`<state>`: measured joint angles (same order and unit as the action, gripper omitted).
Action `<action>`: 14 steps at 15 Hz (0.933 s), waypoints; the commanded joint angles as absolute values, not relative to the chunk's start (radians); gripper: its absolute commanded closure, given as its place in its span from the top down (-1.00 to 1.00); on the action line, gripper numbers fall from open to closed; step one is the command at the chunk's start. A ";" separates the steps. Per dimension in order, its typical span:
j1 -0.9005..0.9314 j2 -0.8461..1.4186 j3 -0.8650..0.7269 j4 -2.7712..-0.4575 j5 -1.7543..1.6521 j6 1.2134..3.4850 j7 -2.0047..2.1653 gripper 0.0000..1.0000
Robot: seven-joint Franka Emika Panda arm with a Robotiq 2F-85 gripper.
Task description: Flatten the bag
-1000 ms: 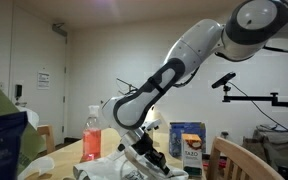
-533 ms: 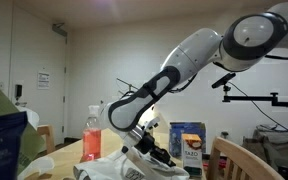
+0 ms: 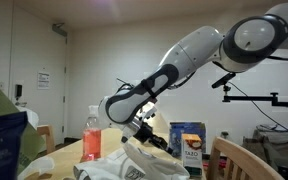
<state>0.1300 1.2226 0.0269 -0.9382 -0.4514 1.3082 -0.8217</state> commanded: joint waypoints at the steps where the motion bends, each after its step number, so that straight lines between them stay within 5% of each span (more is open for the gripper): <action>1: 0.146 1.174 -0.009 -0.937 -0.507 1.294 -0.803 -1.00; 11: 0.170 1.206 -0.082 -0.870 -0.583 1.397 -0.660 -0.97; 12: 0.166 1.196 -0.078 -0.874 -0.576 1.400 -0.637 -0.46; 14: 0.164 1.169 -0.070 -0.893 -0.568 1.423 -0.591 -0.37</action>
